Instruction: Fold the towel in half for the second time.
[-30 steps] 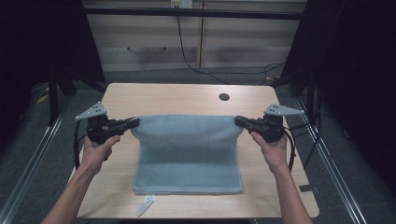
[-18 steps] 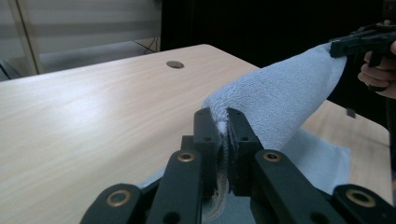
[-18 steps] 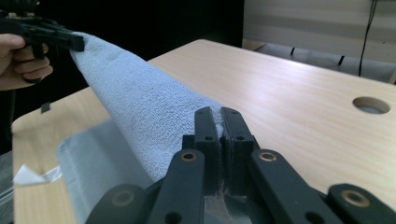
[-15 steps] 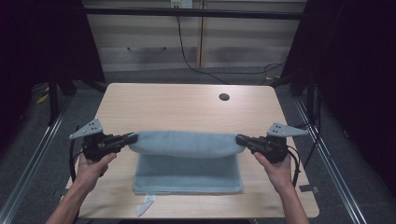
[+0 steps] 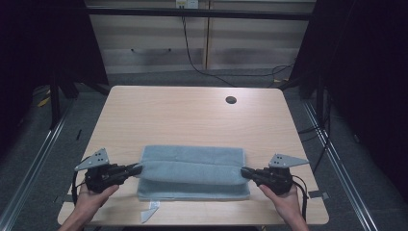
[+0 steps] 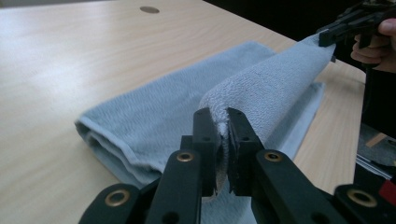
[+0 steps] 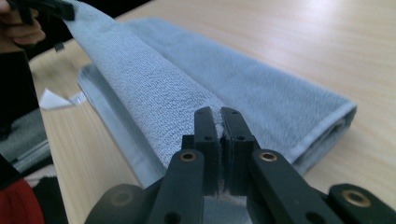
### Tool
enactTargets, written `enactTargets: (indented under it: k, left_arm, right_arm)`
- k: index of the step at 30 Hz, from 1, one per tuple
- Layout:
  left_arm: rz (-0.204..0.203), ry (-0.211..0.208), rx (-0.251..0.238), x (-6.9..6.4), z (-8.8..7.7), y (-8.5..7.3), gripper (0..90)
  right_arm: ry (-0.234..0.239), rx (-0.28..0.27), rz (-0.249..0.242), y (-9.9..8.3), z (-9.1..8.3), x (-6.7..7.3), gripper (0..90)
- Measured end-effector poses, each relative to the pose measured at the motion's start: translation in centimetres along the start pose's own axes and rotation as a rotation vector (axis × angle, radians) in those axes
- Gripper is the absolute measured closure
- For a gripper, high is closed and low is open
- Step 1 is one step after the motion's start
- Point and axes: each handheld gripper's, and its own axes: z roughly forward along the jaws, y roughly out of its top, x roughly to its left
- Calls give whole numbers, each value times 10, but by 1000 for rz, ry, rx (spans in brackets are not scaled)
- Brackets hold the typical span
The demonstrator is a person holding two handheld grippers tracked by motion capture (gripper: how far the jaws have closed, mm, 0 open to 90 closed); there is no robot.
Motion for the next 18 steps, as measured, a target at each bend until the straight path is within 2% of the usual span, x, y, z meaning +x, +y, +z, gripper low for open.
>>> enactTargets:
  k: [5,10,12,15,16,18]
  left_arm:
    - [3,-3,35,-2,2,-13,829]
    - [5,-22,74,-7,2,-25,812]
    - [-5,-32,82,-10,0,-30,789]
    - [-3,-83,93,-14,-3,-34,720]
    - [12,-107,84,-18,-5,-33,713]
    - [20,-118,57,-22,-9,-30,671]
  right_arm:
    - [16,68,9,-16,6,3,855]
    - [27,113,20,-29,10,6,816]
    - [39,105,26,-30,7,8,776]
    - [62,78,36,-30,2,11,712]
    - [64,72,38,-30,0,11,699]
    - [66,52,40,-28,-2,14,666]
